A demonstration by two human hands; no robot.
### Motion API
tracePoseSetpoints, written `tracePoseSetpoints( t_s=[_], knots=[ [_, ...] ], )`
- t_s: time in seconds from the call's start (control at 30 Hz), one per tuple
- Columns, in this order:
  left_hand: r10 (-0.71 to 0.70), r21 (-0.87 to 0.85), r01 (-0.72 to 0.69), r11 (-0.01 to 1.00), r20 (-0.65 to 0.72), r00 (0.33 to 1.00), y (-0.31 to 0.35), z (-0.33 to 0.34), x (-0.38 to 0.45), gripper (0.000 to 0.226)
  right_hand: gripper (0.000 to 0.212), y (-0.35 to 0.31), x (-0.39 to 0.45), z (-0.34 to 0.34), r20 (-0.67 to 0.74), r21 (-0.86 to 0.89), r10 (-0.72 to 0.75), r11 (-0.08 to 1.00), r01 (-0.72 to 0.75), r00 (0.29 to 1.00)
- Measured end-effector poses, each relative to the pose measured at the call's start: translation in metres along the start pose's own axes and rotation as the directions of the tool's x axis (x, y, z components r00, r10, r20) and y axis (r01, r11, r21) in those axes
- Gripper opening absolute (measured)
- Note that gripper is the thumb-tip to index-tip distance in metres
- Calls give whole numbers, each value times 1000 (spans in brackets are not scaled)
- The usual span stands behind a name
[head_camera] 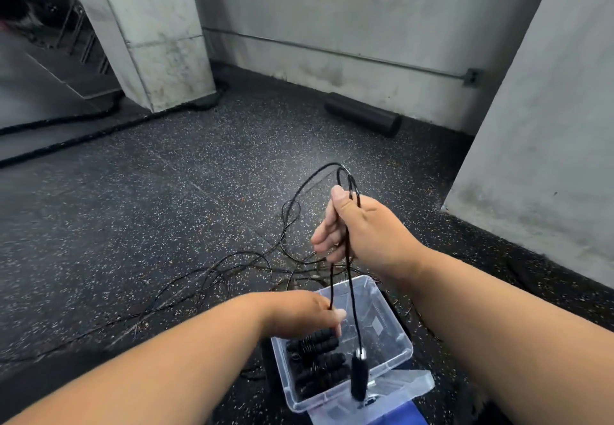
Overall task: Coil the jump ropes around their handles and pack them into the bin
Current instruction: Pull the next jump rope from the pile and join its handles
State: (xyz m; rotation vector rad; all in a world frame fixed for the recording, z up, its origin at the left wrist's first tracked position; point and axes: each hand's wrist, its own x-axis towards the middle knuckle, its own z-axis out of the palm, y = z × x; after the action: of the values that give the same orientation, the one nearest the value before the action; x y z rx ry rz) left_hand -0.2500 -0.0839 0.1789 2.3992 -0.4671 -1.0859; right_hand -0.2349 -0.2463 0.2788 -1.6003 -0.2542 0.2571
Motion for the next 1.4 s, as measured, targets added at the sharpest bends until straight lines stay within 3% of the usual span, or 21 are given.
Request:
tracePoseSetpoints(
  t_s=[0.07,0.13,0.23,0.33,0.4,0.5,0.6,0.67,0.73,0.8,0.87,0.93,0.97,1.07,1.13,1.27,1.4],
  knots=[
    [5,-88,-6,996,-6,1000,-1,5,2,59,47,-1,1,-4,-41,0,0,1000,0,999],
    [28,-281,-39,959,-43,999,0,6,2,48,47,0,1,-8,-76,59,16,998,-11,997],
    [12,-447,-104,888,-203,979,10,-2,-2,52,48,-3,-3,-8,-41,179,42,983,-34,998],
    [22,-301,-118,946,-304,952,20,-4,-8,65,48,-6,-9,-4,30,239,30,970,-37,999],
    [57,-205,-137,969,-354,934,19,0,-8,44,47,-6,-12,-4,55,192,12,981,-23,998],
    [88,-323,-228,919,-394,915,17,-2,-6,7,41,-5,-13,-10,48,162,1,987,-9,999],
    [137,-415,-285,864,-350,927,22,-13,-13,36,37,-4,-13,-21,18,284,30,958,-34,999],
    [202,-400,-296,868,-259,944,25,-12,-18,32,35,-3,-14,-25,23,330,45,942,-50,999],
    [193,-327,-262,908,-231,954,29,-7,-23,21,33,-1,-13,-25,32,295,57,953,-64,998],
    [136,-271,-217,938,-288,948,31,-16,-30,46,32,3,-13,-28,4,186,48,981,-48,999],
    [119,-226,-225,948,-404,907,35,-36,-45,46,33,8,-13,-32,1,52,41,998,-41,999],
    [127,-241,-290,926,-524,842,38,-56,-61,43,43,13,-11,-30,103,-85,90,993,-82,991],
    [124,-329,-348,878,-546,829,40,-63,-68,41,48,14,-9,-24,179,-140,154,982,-130,972],
    [140,-645,-497,580,-522,841,53,-67,-85,36,65,25,-8,3,335,-178,338,939,-293,879],
    [187,-678,-527,513,-511,839,59,-64,-88,33,57,36,-19,15,391,-171,283,957,-233,876],
    [223,-672,-510,537,-470,854,65,-60,-91,24,26,50,-25,30,353,-175,146,981,-88,924],
    [219,-687,-490,537,-447,867,68,-64,-93,38,18,40,-24,40,376,-238,142,970,-52,916]
  ],
)
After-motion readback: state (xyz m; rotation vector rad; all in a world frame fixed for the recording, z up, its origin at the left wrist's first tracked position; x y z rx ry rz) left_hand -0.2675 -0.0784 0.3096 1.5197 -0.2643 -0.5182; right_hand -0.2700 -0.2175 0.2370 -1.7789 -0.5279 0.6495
